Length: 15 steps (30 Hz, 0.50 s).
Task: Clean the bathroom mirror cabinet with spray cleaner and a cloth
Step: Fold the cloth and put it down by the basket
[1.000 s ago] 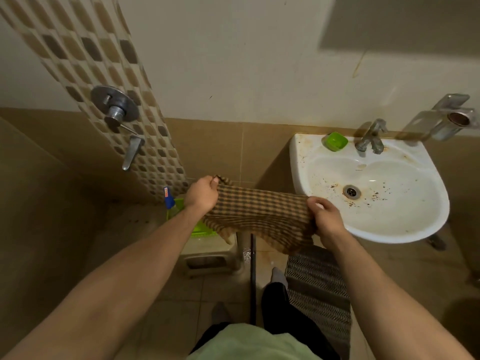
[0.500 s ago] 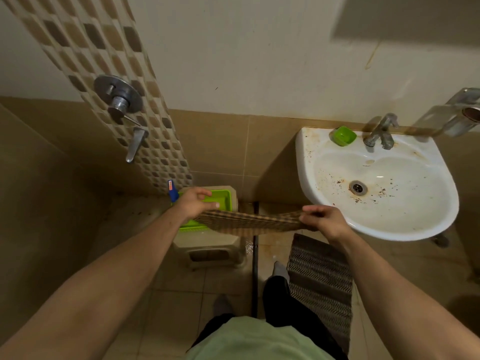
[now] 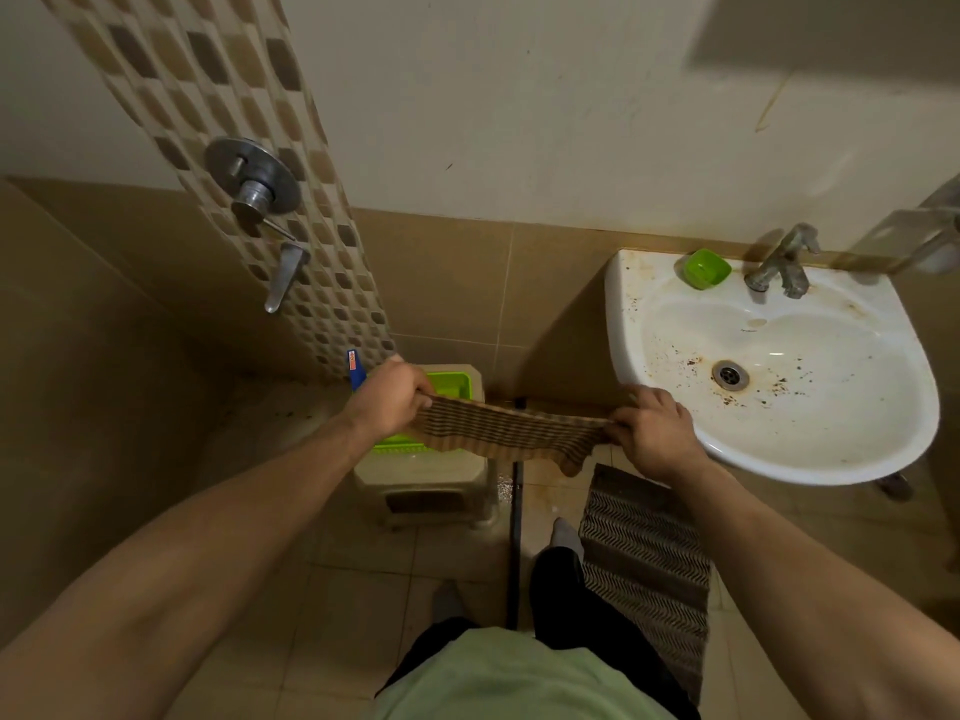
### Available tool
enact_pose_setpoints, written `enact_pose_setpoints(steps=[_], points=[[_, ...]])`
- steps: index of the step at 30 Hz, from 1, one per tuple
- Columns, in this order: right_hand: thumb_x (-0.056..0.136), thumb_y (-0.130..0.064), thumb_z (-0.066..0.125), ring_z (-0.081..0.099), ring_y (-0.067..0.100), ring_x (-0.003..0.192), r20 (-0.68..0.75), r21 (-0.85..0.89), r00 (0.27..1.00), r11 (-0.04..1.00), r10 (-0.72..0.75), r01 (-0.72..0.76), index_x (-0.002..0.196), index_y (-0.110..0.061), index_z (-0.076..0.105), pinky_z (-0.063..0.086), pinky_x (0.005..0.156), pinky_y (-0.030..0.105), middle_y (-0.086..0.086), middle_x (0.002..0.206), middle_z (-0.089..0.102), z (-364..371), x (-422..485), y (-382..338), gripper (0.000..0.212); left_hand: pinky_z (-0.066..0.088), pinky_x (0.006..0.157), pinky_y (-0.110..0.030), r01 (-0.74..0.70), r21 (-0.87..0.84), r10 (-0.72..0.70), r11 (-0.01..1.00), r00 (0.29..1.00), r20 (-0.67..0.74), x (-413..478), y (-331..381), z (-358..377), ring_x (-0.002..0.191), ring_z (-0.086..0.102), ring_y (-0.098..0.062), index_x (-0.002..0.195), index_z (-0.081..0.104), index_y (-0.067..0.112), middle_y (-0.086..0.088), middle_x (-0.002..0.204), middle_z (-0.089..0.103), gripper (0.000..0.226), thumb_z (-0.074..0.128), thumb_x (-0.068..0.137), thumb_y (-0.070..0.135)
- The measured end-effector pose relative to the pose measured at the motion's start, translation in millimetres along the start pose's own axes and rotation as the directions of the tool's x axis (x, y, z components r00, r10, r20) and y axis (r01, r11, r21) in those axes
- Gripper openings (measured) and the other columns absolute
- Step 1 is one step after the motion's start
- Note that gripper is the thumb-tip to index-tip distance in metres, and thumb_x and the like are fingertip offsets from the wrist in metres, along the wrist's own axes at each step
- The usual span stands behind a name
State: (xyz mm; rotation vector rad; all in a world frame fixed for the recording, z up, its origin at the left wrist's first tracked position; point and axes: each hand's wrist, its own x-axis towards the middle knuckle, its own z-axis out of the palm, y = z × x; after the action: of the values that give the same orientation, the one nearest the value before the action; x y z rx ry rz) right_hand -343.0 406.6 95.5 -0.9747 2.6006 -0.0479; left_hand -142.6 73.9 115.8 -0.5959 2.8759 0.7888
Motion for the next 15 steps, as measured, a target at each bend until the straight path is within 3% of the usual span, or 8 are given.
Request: enact_pose_setpoints(steps=[3, 4, 6, 7, 9, 12, 15], points=[[0.100, -0.038, 0.061, 0.050, 0.026, 0.132, -0.013, 0.264, 0.998, 0.963, 0.064, -0.058, 0.105, -0.025, 0.078, 0.043, 0.109, 0.048, 0.003, 0.144, 0.058, -4, 2, -2, 0.022, 0.046, 0.101, -0.037, -0.107, -0.024, 0.106, 0.994, 0.993, -0.045, 3, -2, -10, 0.111, 0.057, -0.018, 0.097, 0.082, 0.014, 0.003, 0.117, 0.073, 0.013, 0.082, 0.085, 0.015], [0.099, -0.033, 0.065, 0.057, 0.025, 0.125, -0.021, 0.452, 0.993, 0.887, 0.114, -0.092, 0.097, -0.023, 0.080, 0.048, 0.103, 0.044, 0.004, 0.134, 0.066, -5, 1, -4, 0.018, 0.047, 0.100, -0.034, -0.117, -0.099, 0.113, 0.988, 0.992, -0.047, 4, -2, -13, 0.112, 0.059, -0.016, 0.093, 0.082, 0.013, 0.002, 0.118, 0.074, 0.010, 0.083, 0.083, 0.014], [0.097, -0.023, 0.070, 0.065, 0.025, 0.106, 0.012, 0.789, 0.958, 0.586, 0.285, -0.184, 0.082, -0.023, 0.079, 0.051, 0.084, 0.034, 0.001, 0.104, 0.076, -11, -2, -8, 0.017, 0.054, 0.094, -0.024, -0.040, -0.395, 0.024, 0.918, 0.999, -0.046, 4, -2, -22, 0.105, 0.069, -0.014, 0.088, 0.081, 0.008, -0.003, 0.111, 0.076, 0.005, 0.082, 0.084, 0.008], [0.096, -0.021, 0.071, 0.066, 0.025, 0.096, 0.039, 0.867, 0.937, 0.454, 0.346, -0.204, 0.077, -0.021, 0.077, 0.050, 0.076, 0.031, 0.001, 0.091, 0.076, -14, -2, -8, 0.020, 0.056, 0.089, -0.022, 0.013, -0.529, -0.045, 0.849, 0.998, -0.046, 4, -2, -25, 0.100, 0.072, -0.014, 0.088, 0.079, 0.003, -0.004, 0.105, 0.078, 0.004, 0.081, 0.085, 0.005], [0.094, -0.023, 0.073, 0.066, 0.025, 0.086, 0.080, 0.912, 0.919, 0.344, 0.386, -0.224, 0.073, -0.017, 0.076, 0.052, 0.073, 0.032, 0.004, 0.080, 0.075, -15, 0, -10, 0.023, 0.056, 0.075, -0.026, 0.068, -0.625, -0.165, 0.777, 0.981, -0.098, 4, -4, -30, 0.084, 0.071, -0.019, 0.086, 0.075, -0.006, -0.013, 0.087, 0.077, 0.014, 0.080, 0.087, 0.007], [0.091, -0.035, 0.076, 0.072, 0.024, 0.084, 0.097, 0.888, 0.896, 0.368, 0.433, -0.275, 0.077, -0.017, 0.075, 0.061, 0.075, 0.037, 0.005, 0.082, 0.077, -19, 14, -20, 0.022, 0.055, 0.068, -0.046, 0.128, -0.613, -0.266, 0.780, 0.954, -0.140, 6, -3, -26, 0.070, 0.061, -0.027, 0.082, 0.068, -0.010, -0.034, 0.079, 0.069, 0.029, 0.079, 0.090, 0.016], [0.092, -0.045, 0.070, 0.067, 0.017, 0.078, 0.034, 0.696, 0.905, 0.640, 0.424, -0.326, 0.079, -0.022, 0.071, 0.060, 0.074, 0.035, -0.005, 0.077, 0.069, -23, 28, -40, 0.026, 0.056, 0.071, -0.042, 0.217, -0.545, -0.363, 0.810, 0.915, -0.177, 8, 4, -11, 0.069, 0.064, -0.026, 0.077, 0.070, -0.001, -0.024, 0.077, 0.072, 0.029, 0.079, 0.090, 0.023]])
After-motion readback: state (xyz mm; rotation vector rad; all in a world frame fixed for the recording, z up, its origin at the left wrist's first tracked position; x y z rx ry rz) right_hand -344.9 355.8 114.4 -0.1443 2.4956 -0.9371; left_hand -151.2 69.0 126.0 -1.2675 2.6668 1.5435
